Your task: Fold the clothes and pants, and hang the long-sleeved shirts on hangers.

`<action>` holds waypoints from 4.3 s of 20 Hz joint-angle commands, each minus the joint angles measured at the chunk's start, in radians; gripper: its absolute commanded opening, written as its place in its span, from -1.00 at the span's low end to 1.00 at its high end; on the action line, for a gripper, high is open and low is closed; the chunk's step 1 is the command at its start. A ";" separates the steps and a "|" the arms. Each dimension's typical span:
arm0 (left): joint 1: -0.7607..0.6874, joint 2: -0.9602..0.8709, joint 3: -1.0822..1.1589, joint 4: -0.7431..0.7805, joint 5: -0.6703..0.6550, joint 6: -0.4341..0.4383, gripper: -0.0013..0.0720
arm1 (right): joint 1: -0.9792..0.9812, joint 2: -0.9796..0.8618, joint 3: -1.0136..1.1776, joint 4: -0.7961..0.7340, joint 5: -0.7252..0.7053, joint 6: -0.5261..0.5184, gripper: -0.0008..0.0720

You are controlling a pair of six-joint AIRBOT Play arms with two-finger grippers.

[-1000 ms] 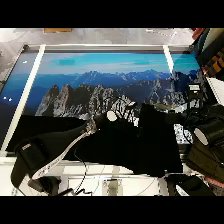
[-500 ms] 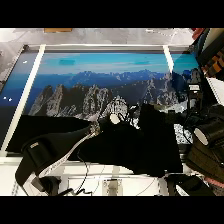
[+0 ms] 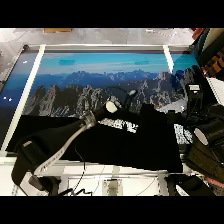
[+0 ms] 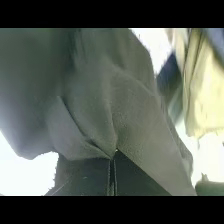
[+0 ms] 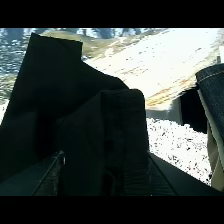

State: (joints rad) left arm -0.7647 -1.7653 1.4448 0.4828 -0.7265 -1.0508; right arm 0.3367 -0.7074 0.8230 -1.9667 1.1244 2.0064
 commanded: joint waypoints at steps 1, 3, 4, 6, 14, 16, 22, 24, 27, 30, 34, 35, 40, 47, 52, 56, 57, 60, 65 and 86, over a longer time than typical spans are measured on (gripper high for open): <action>0.093 0.077 0.062 0.136 0.001 0.002 -0.94 | 0.000 0.001 0.001 -0.002 -0.014 0.000 0.62; 0.156 0.136 0.063 0.190 0.009 -0.008 -0.94 | 0.000 0.001 0.001 -0.002 -0.055 0.000 0.62; 0.188 0.160 0.063 0.190 0.009 -0.008 -0.94 | 0.000 0.001 0.001 -0.002 -0.079 0.001 0.62; 0.242 0.195 0.063 0.190 0.010 -0.007 -0.94 | 0.000 0.001 0.001 -0.001 -0.117 0.011 0.62; 0.386 0.251 0.063 0.192 0.099 -0.003 -0.94 | -0.001 -0.005 0.001 -0.040 -0.128 0.028 0.54; 0.426 0.261 0.063 0.253 0.099 -0.018 -0.94 | -0.027 -0.024 0.001 -0.054 -0.135 0.028 0.54; 0.518 0.287 0.063 0.824 0.097 -0.386 -0.94 | -0.283 -0.163 0.002 -0.013 -0.274 0.027 0.54; 0.531 0.289 0.063 0.933 0.097 -0.416 -0.94 | -0.358 -0.218 0.012 0.049 -0.290 0.017 0.54; 0.535 0.287 0.062 1.065 0.093 -0.415 -0.94 | -0.431 -0.306 0.021 0.112 -0.296 -0.056 0.28; 0.536 0.284 0.061 1.118 0.094 -0.415 -0.93 | -0.480 -0.401 0.021 0.134 -0.280 -0.093 0.22; 0.536 0.249 0.061 1.126 0.097 -0.400 0.94 | -0.492 -0.448 0.021 0.192 -0.276 -0.093 0.22; 0.538 0.242 0.061 1.136 0.098 -0.401 0.94 | -0.492 -0.448 0.021 0.204 -0.279 -0.093 0.22; 0.629 0.237 0.061 1.140 -0.035 -0.521 0.09 | -0.492 -0.448 0.021 0.209 -0.280 -0.093 0.22; 0.851 0.228 -0.047 0.975 -0.317 -0.333 -0.92 | -0.492 -0.448 0.021 0.208 -0.284 -0.094 0.22; 0.899 0.142 -0.143 0.760 -0.306 -0.270 0.92 | -0.492 -0.448 0.021 0.209 -0.308 -0.094 0.22; 0.894 0.035 -0.143 0.560 -0.293 -0.139 0.56 | -0.492 -0.448 0.021 0.209 -0.306 -0.094 0.22; 0.894 0.021 -0.143 0.524 -0.286 -0.102 0.55 | -0.492 -0.448 0.021 0.209 -0.306 -0.093 0.22; 0.889 -0.002 -0.143 0.504 -0.245 -0.066 0.55 | -0.492 -0.448 0.021 0.209 -0.306 -0.093 0.22; 0.887 -0.010 -0.143 0.503 -0.233 -0.066 -0.66 | -0.492 -0.448 0.021 0.216 -0.306 -0.093 0.22; 0.910 0.346 0.261 1.144 -0.001 -0.033 -0.94 | -0.492 -0.448 0.021 0.162 -0.418 -0.089 -0.85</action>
State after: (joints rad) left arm 0.1444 -1.4208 1.7008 1.5402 -0.6865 -1.0836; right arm -0.1555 -1.1557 0.8433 -1.8069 0.7326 1.9148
